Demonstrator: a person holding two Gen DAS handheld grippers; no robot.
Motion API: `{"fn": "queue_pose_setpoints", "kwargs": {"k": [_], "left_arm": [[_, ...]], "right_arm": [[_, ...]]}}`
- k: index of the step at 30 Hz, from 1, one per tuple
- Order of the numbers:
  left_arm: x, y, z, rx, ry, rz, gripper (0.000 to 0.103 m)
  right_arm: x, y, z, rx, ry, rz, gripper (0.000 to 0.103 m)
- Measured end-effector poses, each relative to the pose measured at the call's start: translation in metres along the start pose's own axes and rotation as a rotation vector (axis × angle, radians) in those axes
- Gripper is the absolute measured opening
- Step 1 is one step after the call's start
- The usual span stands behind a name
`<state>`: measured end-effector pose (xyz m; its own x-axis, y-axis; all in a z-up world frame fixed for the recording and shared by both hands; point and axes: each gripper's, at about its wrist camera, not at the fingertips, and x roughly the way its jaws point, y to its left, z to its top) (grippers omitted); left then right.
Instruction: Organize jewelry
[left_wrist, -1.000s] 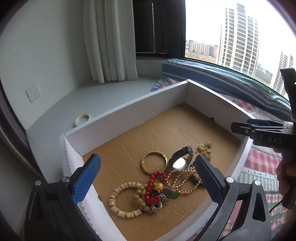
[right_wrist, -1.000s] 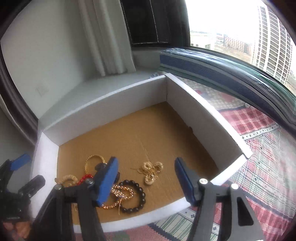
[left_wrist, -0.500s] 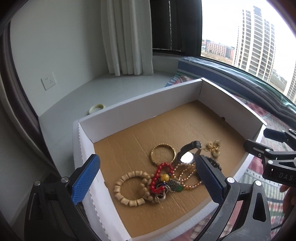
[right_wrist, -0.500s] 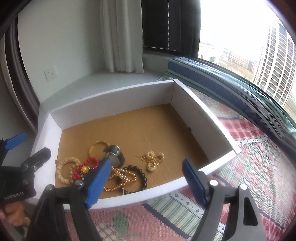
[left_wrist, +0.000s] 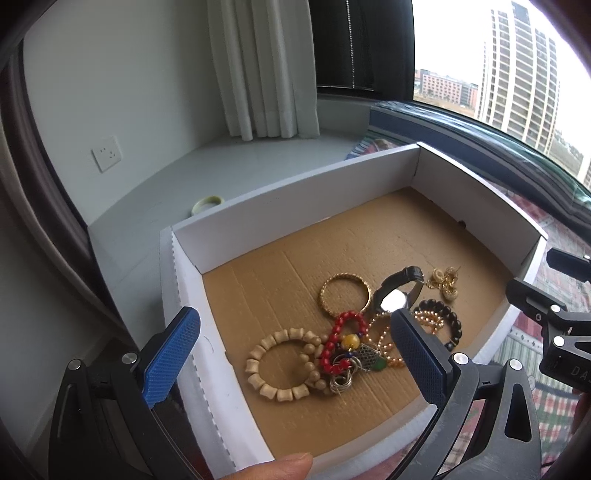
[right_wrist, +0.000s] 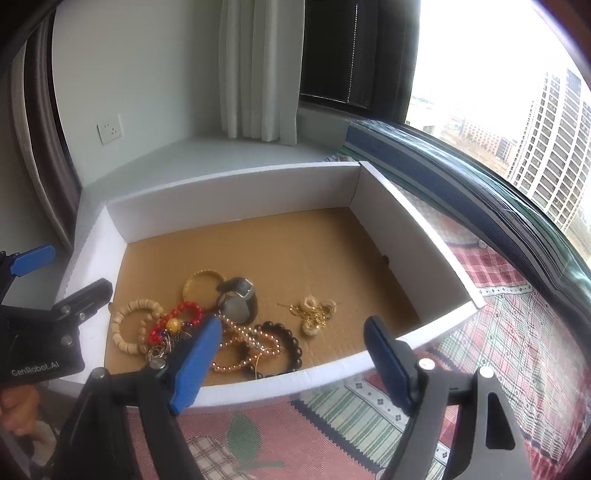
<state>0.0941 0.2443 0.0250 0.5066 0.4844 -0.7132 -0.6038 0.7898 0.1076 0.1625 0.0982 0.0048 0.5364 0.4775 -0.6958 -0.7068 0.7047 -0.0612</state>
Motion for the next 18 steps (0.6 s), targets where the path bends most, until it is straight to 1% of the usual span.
{"fn": "queue_pose_setpoints", "kwargs": {"k": [5,8,14,16,18], "left_arm": [[-0.003,0.003,-0.004,-0.013,0.010,-0.023,0.102],[-0.008,0.004,-0.004,-0.011,0.003,-0.020,0.102],[-0.027,0.011,0.002,-0.031,-0.041,-0.030,0.103],[-0.034,0.012,0.004,-0.030,-0.059,-0.025,0.103],[-0.041,0.014,0.006,-0.025,-0.072,-0.040,0.103]], "right_arm": [[-0.011,-0.005,0.000,0.052,-0.033,0.003,0.081],[-0.011,-0.004,0.000,0.055,-0.018,-0.008,0.081],[-0.014,-0.009,-0.002,0.110,-0.006,0.039,0.081],[-0.022,-0.010,-0.001,0.118,-0.028,0.035,0.081],[-0.033,-0.010,0.000,0.123,-0.061,0.024,0.081]]}}
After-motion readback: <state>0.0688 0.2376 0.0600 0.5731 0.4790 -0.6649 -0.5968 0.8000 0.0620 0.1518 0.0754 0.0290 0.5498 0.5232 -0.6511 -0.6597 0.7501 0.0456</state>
